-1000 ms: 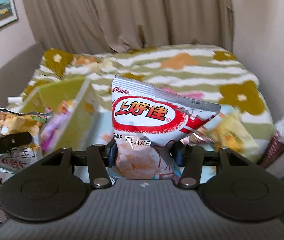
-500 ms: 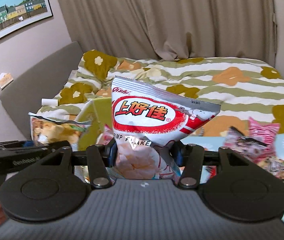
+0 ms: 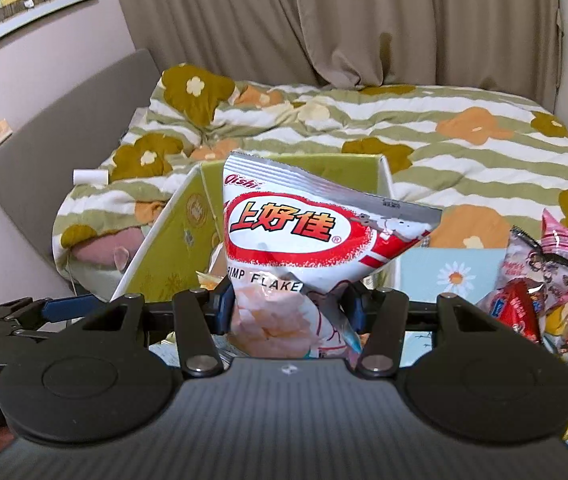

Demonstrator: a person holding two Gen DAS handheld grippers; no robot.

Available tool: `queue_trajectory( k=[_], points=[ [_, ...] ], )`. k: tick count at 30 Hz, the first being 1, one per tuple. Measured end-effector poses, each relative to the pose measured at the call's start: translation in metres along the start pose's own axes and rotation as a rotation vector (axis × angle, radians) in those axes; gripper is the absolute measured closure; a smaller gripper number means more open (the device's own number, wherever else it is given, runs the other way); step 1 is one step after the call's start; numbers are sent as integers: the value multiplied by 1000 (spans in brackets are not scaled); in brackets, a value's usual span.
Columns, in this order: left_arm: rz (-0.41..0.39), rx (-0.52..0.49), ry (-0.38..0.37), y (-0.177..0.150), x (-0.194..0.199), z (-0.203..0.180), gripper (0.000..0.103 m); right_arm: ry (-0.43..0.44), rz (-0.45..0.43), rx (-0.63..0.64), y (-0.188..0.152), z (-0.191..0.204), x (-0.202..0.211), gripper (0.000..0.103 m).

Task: Organize snacks
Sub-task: 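Carry both bags over the cardboard box and open both grippers to drop them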

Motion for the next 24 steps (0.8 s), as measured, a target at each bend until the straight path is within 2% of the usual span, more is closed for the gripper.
queue_trajectory(
  k=[11, 14, 15, 17, 24],
  points=[
    [-24, 18, 59, 2, 12, 2, 3, 48, 9, 51, 18, 15, -17, 35],
    [-31, 21, 71, 4, 13, 1, 3, 53, 25, 66, 22, 19, -28, 32],
    [-31, 21, 74, 3, 13, 1, 3, 58, 35, 68, 23, 20, -31, 29],
    [-29, 19, 81, 2, 12, 1, 3, 51, 50, 53, 22, 20, -36, 0],
    [-12, 19, 85, -2, 8, 0, 3, 77, 27, 27, 13, 14, -36, 0]
  ],
)
Point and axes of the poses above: each gripper's, at about its wrist camera, not at the fingertips, and x roughly against the way its jaws point, z to its left, y to its top, the point moved 1 cm from there along -x, roughly the way its jaws point, and after that the axes turned 13 degrees about z, right-handed, at the moved point
